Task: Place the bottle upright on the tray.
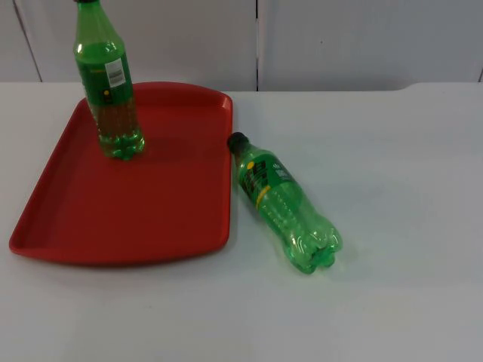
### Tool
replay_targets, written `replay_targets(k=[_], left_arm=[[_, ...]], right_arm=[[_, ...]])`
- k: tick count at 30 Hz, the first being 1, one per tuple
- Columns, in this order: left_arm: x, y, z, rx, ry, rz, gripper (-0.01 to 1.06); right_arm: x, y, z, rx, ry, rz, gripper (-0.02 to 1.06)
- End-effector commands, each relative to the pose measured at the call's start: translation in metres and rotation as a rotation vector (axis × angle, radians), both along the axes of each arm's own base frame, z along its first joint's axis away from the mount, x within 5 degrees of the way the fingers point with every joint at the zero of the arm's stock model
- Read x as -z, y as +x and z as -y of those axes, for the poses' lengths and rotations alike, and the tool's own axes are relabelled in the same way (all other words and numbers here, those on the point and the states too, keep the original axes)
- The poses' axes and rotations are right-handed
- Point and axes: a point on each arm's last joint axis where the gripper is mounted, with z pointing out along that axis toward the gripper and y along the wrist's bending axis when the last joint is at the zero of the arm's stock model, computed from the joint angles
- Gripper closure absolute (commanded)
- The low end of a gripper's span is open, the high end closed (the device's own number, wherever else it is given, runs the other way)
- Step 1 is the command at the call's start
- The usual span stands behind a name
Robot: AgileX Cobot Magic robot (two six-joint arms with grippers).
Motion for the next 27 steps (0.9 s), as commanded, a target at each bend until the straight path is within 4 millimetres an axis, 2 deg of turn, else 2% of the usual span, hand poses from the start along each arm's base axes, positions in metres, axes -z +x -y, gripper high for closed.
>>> replay_targets(k=[1, 16, 22, 27], left_arm=[[0.001, 0.0, 0.0, -0.005, -0.005, -0.001, 0.0], [0.001, 0.0, 0.0, -0.005, -0.005, -0.001, 0.0], [0.001, 0.0, 0.0, -0.005, -0.005, -0.001, 0.0], [0.001, 0.0, 0.0, -0.005, -0.005, -0.001, 0.0]], right_arm=[[0.0, 0.0, 0.0, 0.006, -0.004, 0.008, 0.08], [-0.005, 0.0, 0.001, 0.01, -0.008, 0.042, 0.08], [-0.032, -0.005, 0.0, 0.005, 0.009, 0.187, 0.08], [-0.052, 0.013, -0.001, 0.006, 0.004, 0.134, 0.08]])
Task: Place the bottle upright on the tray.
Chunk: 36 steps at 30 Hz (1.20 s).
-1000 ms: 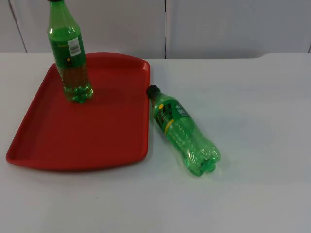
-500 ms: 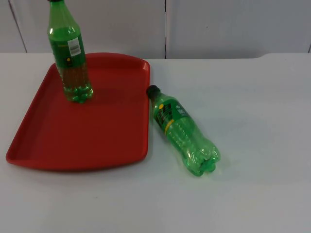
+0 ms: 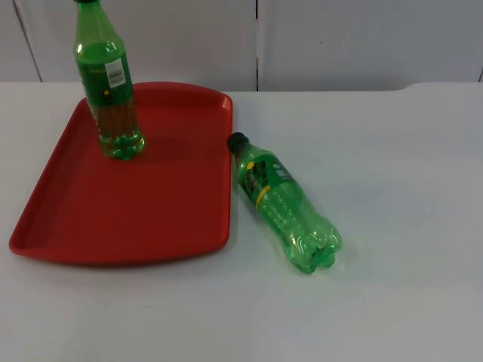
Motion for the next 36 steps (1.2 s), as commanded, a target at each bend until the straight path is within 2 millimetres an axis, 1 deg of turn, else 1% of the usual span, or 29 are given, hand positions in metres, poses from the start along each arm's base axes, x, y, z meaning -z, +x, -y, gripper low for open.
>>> replay_targets(k=[1, 3, 4, 5, 6, 7, 8, 9, 11, 13, 14, 18, 19, 21, 23, 24, 29, 30, 33, 34, 35, 36], left_arm=[[0.001, 0.0, 0.0, -0.005, -0.005, 0.001, 0.0], [0.001, 0.0, 0.0, -0.005, -0.005, 0.001, 0.0], [0.001, 0.0, 0.0, -0.005, -0.005, 0.001, 0.0], [0.001, 0.0, 0.0, -0.005, -0.005, 0.001, 0.0], [0.001, 0.0, 0.0, -0.005, -0.005, 0.001, 0.0], [0.001, 0.0, 0.0, -0.005, -0.005, 0.001, 0.0], [0.001, 0.0, 0.0, -0.005, -0.005, 0.001, 0.0], [0.001, 0.0, 0.0, -0.005, -0.005, 0.001, 0.0], [0.001, 0.0, 0.0, -0.005, -0.005, 0.001, 0.0], [0.001, 0.0, 0.0, -0.005, -0.005, 0.001, 0.0], [0.001, 0.0, 0.0, -0.005, -0.005, 0.001, 0.0], [0.001, 0.0, 0.0, -0.005, -0.005, 0.001, 0.0], [0.001, 0.0, 0.0, -0.005, -0.005, 0.001, 0.0], [0.001, 0.0, 0.0, -0.005, -0.005, 0.001, 0.0], [0.001, 0.0, 0.0, -0.005, -0.005, 0.001, 0.0], [0.001, 0.0, 0.0, -0.005, -0.005, 0.001, 0.0], [0.001, 0.0, 0.0, -0.005, -0.005, 0.001, 0.0], [0.001, 0.0, 0.0, -0.005, -0.005, 0.001, 0.0], [0.001, 0.0, 0.0, -0.005, -0.005, 0.001, 0.0], [0.001, 0.0, 0.0, -0.005, -0.005, 0.001, 0.0], [0.001, 0.0, 0.0, -0.005, -0.005, 0.001, 0.0], [0.001, 0.0, 0.0, -0.005, -0.005, 0.001, 0.0]], right_arm=[[-0.008, 0.01, -0.001, 0.006, -0.005, -0.015, 0.08], [-0.017, 0.028, -0.002, 0.006, -0.008, -0.08, 0.08], [-0.017, 0.028, -0.002, 0.006, -0.008, -0.08, 0.08], [-0.02, 0.036, -0.002, 0.005, -0.008, -0.109, 0.08], [-0.023, 0.047, -0.003, 0.004, -0.01, -0.146, 0.08], [-0.027, 0.065, -0.004, 0.004, -0.014, -0.201, 0.08], [-0.029, 0.075, -0.004, 0.004, -0.015, -0.232, 0.08], [-0.029, 0.075, -0.004, 0.004, -0.015, -0.232, 0.08], [-0.031, 0.099, -0.006, 0.001, -0.024, -0.299, 0.08], [-0.032, 0.123, -0.007, -0.003, -0.034, -0.35, 0.08], [-0.032, 0.123, -0.007, -0.003, -0.034, -0.35, 0.08], [-0.03, 0.169, -0.009, -0.016, -0.056, -0.448, 0.08], [-0.03, 0.169, -0.009, -0.016, -0.056, -0.448, 0.08], [-0.028, 0.196, -0.011, -0.019, -0.061, -0.499, 0.08], [-0.026, 0.217, -0.013, -0.026, -0.052, -0.533, 0.09], [-0.026, 0.217, -0.013, -0.026, -0.052, -0.533, 0.09], [-0.021, 0.264, -0.026, -0.115, 0.017, -0.585, 0.09], [-0.021, 0.264, -0.026, -0.115, 0.017, -0.585, 0.09], [-0.021, 0.29, -0.036, -0.177, 0.07, -0.609, 0.09], [-0.02, 0.296, -0.041, -0.195, 0.07, -0.619, 0.09], [-0.02, 0.296, -0.041, -0.195, 0.07, -0.619, 0.09], [-0.019, 0.304, -0.047, -0.21, 0.062, -0.63, 0.09]])
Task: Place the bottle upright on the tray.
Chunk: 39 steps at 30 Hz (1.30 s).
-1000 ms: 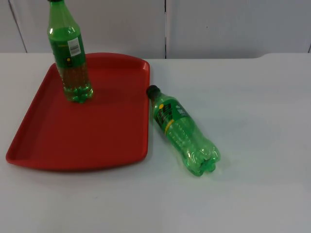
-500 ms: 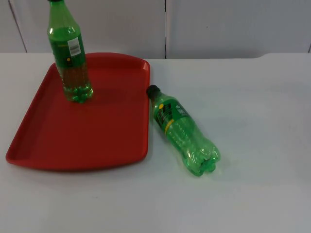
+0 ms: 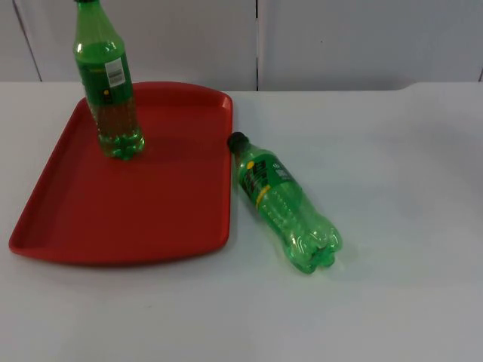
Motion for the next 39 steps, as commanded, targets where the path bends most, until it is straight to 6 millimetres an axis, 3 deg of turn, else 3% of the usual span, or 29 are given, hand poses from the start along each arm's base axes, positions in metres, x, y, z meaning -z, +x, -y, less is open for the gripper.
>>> replay_targets(k=[1, 8, 9, 13, 14, 23, 29, 32, 39], left_arm=[[0.001, 0.0, 0.0, -0.005, -0.005, 0.001, 0.0], [0.001, 0.0, 0.0, -0.005, -0.005, 0.001, 0.0], [0.001, 0.0, 0.0, -0.005, -0.005, 0.001, 0.0], [0.001, 0.0, 0.0, -0.005, -0.005, 0.001, 0.0], [0.001, 0.0, 0.0, -0.005, -0.005, 0.001, 0.0], [0.001, 0.0, 0.0, -0.005, -0.005, 0.001, 0.0], [0.001, 0.0, 0.0, -0.005, -0.005, 0.001, 0.0], [0.001, 0.0, 0.0, -0.005, -0.005, 0.001, 0.0], [0.001, 0.0, 0.0, -0.005, -0.005, 0.001, 0.0]], right_arm=[[0.001, 0.01, -0.011, -0.047, 0.002, -0.01, 0.09], [0.021, 0.045, -0.076, -0.222, -0.04, -0.045, 0.09], [0.021, 0.045, -0.076, -0.222, -0.04, -0.045, 0.09], [0.039, 0.055, -0.118, -0.326, -0.08, -0.097, 0.09], [0.039, 0.055, -0.118, -0.326, -0.08, -0.097, 0.09], [0.081, 0.061, -0.196, -0.341, -0.185, -0.167, 0.09], [0.095, 0.064, -0.225, -0.341, -0.194, -0.219, 0.09], [0.113, 0.069, -0.249, -0.334, -0.233, -0.215, 0.09], [0.148, 0.08, -0.26, -0.289, -0.274, -0.256, 0.09]])
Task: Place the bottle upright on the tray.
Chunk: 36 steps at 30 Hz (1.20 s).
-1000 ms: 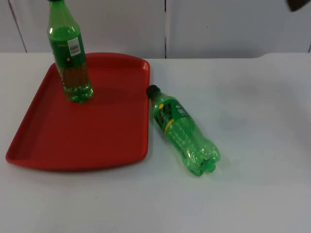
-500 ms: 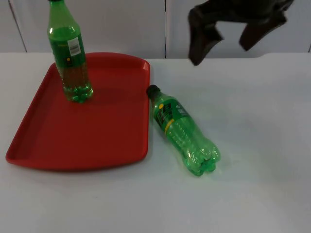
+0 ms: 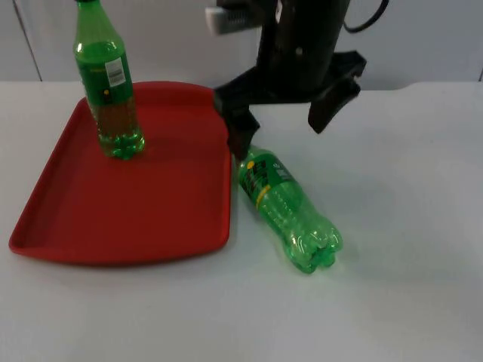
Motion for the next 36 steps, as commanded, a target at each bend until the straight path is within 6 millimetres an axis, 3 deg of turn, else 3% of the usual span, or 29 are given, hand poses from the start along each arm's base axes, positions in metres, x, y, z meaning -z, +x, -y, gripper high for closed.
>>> replay_targets(k=[1, 8, 18, 27, 36], left_arm=[[0.001, 0.0, 0.0, -0.005, -0.005, 0.001, 0.0], [0.001, 0.0, 0.0, -0.005, -0.005, 0.001, 0.0], [0.001, 0.0, 0.0, -0.005, -0.005, 0.001, 0.0], [0.001, 0.0, 0.0, -0.005, -0.005, 0.001, 0.0], [0.001, 0.0, 0.0, -0.005, -0.005, 0.001, 0.0]], right_arm=[[0.005, 0.002, -0.002, 0.01, -0.022, 0.005, 0.09], [0.03, 0.02, -0.016, 0.058, -0.019, -0.012, 0.09], [0.07, 0.033, -0.017, 0.096, -0.086, -0.034, 0.09], [0.092, 0.042, -0.003, 0.155, -0.059, -0.11, 0.16], [0.093, 0.046, -0.007, 0.146, -0.018, -0.072, 0.17]])
